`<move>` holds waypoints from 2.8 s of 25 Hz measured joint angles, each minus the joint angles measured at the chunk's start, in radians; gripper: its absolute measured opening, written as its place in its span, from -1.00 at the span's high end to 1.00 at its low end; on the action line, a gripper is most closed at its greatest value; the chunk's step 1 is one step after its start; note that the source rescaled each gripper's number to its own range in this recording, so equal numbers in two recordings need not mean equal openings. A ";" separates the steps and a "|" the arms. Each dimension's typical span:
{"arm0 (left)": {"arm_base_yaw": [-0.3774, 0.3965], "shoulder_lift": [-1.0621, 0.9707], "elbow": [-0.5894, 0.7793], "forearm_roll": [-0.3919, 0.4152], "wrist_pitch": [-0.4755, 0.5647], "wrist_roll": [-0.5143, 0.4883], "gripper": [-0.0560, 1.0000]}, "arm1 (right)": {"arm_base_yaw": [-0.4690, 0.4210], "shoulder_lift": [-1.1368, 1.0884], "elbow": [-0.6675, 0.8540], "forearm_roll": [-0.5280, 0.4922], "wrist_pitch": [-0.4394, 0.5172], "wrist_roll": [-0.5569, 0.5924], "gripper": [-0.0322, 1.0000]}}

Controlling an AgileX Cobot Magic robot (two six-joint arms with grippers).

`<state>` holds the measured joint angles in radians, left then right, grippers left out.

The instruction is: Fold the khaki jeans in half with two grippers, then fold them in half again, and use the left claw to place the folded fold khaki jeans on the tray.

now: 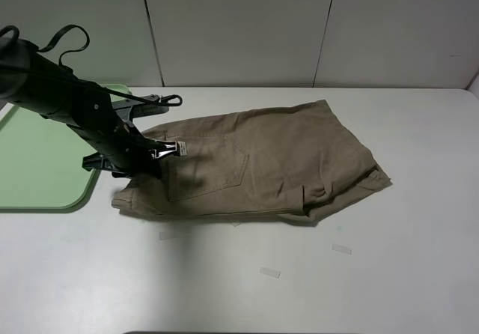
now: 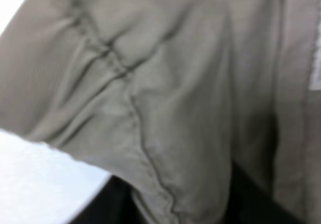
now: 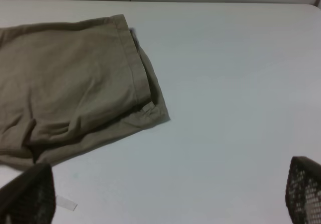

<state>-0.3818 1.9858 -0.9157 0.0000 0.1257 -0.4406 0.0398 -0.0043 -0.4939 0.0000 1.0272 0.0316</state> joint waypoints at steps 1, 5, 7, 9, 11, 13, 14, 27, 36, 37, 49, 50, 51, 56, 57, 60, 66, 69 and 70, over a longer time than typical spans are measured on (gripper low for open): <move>-0.001 0.001 0.000 0.000 -0.003 0.000 0.41 | 0.000 0.000 0.000 0.000 0.000 0.000 -1.00; -0.001 -0.001 -0.001 -0.007 0.000 0.000 0.41 | 0.000 0.000 0.000 0.000 0.000 0.000 -1.00; -0.001 -0.005 -0.013 -0.007 0.032 0.000 0.41 | 0.000 0.000 0.000 0.000 0.000 0.000 -1.00; -0.001 -0.022 -0.033 -0.006 0.092 0.004 0.43 | 0.000 -0.001 0.000 0.000 0.000 0.000 -1.00; -0.001 -0.055 -0.052 0.000 0.194 0.011 0.44 | 0.000 -0.001 0.000 0.000 0.000 0.000 -1.00; 0.004 -0.100 -0.067 0.021 0.277 0.015 0.46 | 0.000 -0.001 0.000 0.000 0.000 0.000 -1.00; 0.007 -0.126 -0.073 0.035 0.312 0.017 0.46 | 0.000 -0.001 0.000 0.000 0.000 0.000 -1.00; 0.043 -0.457 -0.078 0.384 0.744 0.044 0.46 | 0.000 -0.001 0.000 0.000 0.000 0.000 -1.00; 0.045 -0.555 -0.078 0.428 0.930 0.142 0.47 | 0.000 -0.001 0.000 0.000 0.000 0.000 -1.00; 0.045 -0.556 -0.078 0.423 0.928 0.145 0.47 | 0.000 -0.001 0.000 0.000 0.000 0.000 -1.00; 0.043 -0.555 -0.017 0.174 0.686 0.115 0.48 | 0.000 -0.001 0.000 0.000 0.000 0.000 -1.00; 0.037 -0.552 -0.017 0.155 0.676 0.114 0.48 | 0.000 -0.001 0.000 0.000 0.000 0.000 -1.00; 0.026 -0.545 -0.017 0.142 0.666 0.113 0.48 | 0.000 -0.001 0.000 0.000 0.000 0.000 -1.00; -0.050 -0.474 -0.017 0.096 0.611 0.108 0.48 | 0.000 -0.001 0.000 0.000 0.000 0.000 -1.00; -0.063 -0.458 -0.017 0.087 0.594 0.106 0.48 | 0.000 -0.001 0.000 0.000 0.000 0.000 -1.00; -0.099 -0.420 -0.017 0.062 0.537 0.105 0.48 | 0.000 -0.002 0.000 0.000 0.000 0.000 -1.00; -0.150 -0.335 -0.016 0.014 0.384 0.101 0.48 | 0.000 -0.002 0.000 0.000 0.000 0.000 -1.00; -0.169 -0.290 -0.016 -0.012 0.307 0.101 0.43 | 0.000 -0.002 0.000 0.000 0.000 0.000 -1.00; -0.177 -0.276 -0.016 -0.016 0.288 0.101 0.39 | 0.000 -0.002 0.000 0.000 0.000 0.000 -1.00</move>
<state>-0.5590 1.7098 -0.9322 -0.0159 0.4133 -0.3392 0.0398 -0.0062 -0.4939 0.0000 1.0272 0.0316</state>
